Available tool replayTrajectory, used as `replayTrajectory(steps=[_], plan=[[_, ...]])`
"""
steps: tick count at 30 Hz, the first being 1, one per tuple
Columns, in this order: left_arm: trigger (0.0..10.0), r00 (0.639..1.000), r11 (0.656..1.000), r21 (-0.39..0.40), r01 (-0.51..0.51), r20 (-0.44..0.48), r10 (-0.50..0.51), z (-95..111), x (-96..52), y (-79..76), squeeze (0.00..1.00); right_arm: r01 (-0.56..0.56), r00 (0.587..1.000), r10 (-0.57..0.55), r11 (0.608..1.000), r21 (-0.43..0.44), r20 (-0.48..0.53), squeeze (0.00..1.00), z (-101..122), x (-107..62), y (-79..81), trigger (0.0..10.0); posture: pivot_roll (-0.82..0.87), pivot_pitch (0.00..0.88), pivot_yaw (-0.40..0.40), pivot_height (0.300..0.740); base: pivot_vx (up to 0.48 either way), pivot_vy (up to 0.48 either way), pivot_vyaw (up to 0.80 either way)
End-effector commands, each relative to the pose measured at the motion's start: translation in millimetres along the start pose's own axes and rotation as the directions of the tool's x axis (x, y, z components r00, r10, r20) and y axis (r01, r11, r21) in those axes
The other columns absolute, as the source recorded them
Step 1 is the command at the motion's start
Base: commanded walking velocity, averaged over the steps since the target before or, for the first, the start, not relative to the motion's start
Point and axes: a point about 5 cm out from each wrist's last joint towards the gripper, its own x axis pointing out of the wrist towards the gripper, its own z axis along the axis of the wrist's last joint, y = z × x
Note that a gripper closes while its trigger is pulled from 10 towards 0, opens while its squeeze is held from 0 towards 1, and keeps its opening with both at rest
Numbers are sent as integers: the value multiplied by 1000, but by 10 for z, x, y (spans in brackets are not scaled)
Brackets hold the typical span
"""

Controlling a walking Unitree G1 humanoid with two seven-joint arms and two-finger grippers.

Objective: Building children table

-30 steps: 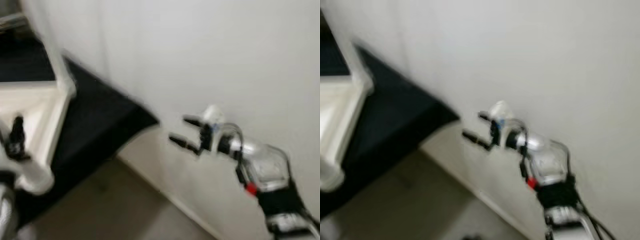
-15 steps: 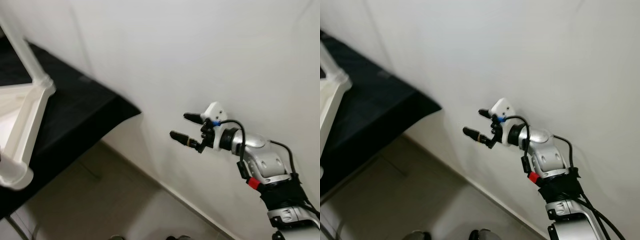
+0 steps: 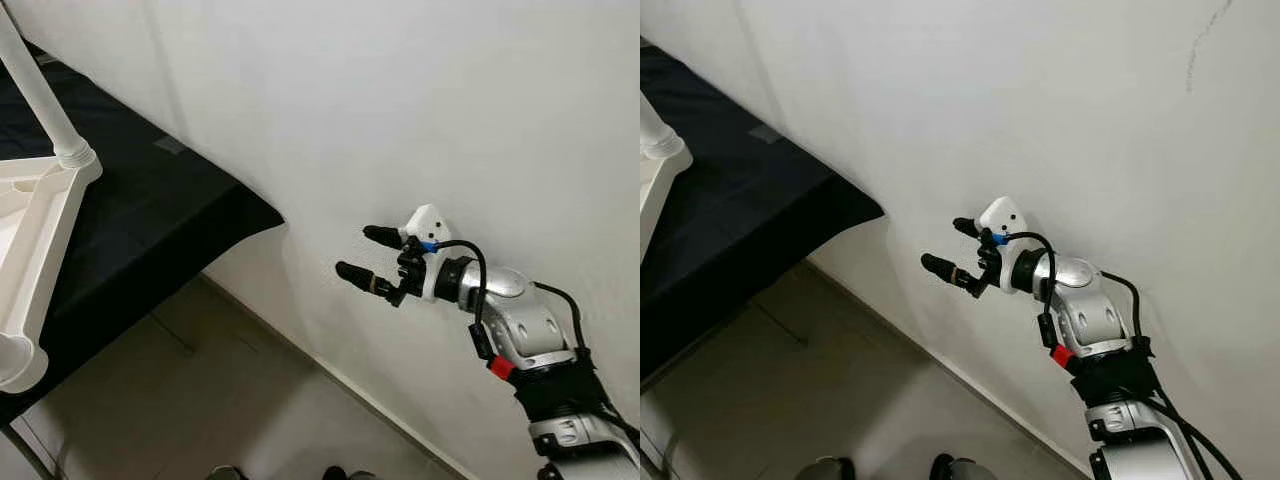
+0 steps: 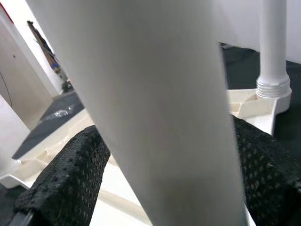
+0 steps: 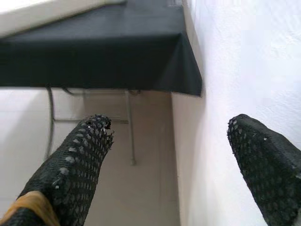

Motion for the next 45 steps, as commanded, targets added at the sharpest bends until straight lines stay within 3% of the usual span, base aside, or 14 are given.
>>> replayTrajectory(steps=[1,2,3,4,7,11,21,27,33,45], plan=[[10000,1000,1000,6,-2,-10,2,-10,-35,3,0,-8,1000,8,1000,5,19,341,5,-3,27,10000,124,240,-73,740,0,0,0],[10000,999,1000,-11,25,-21,-25,-29,-82,-53,0,-49,998,48,999,22,52,47,35,34,99,10000,124,240,-73,740,0,0,0],[10000,999,1000,-11,25,-21,-25,-29,-82,-53,0,-49,998,48,999,22,52,47,35,34,99,10000,124,240,-73,740,0,0,0],[10000,998,998,-25,56,-37,-57,-56,-136,-118,0,-103,992,102,995,8,72,0,58,67,201,10000,131,242,-62,740,0,0,781],[10000,994,995,-42,90,-64,-92,-93,-199,-199,0,-164,983,164,986,-16,85,0,65,113,336,10000,130,243,-61,740,0,0,781],[10000,993,995,-44,89,-68,-92,-95,-192,-214,0,-184,979,186,982,-32,85,0,58,130,380,10000,129,243,-62,740,0,0,786],[10000,999,999,-6,34,-16,-35,-24,-56,-52,0,-183,979,186,982,-43,83,0,77,143,361,10000,122,247,-73,740,0,0,786],[10000,998,999,36,-18,67,16,92,77,120,0,-199,975,203,979,-46,93,0,88,192,488,10000,120,246,-75,740,0,0,788],[10000,994,994,70,-85,73,80,80,136,313,0,-233,966,236,971,-47,101,0,85,216,588,10000,115,254,-82,740,0,0,785],[10000,991,990,80,-115,72,109,50,172,405,0,-242,963,247,968,-60,110,0,134,216,586,10000,110,261,-83,740,0,0,788]])
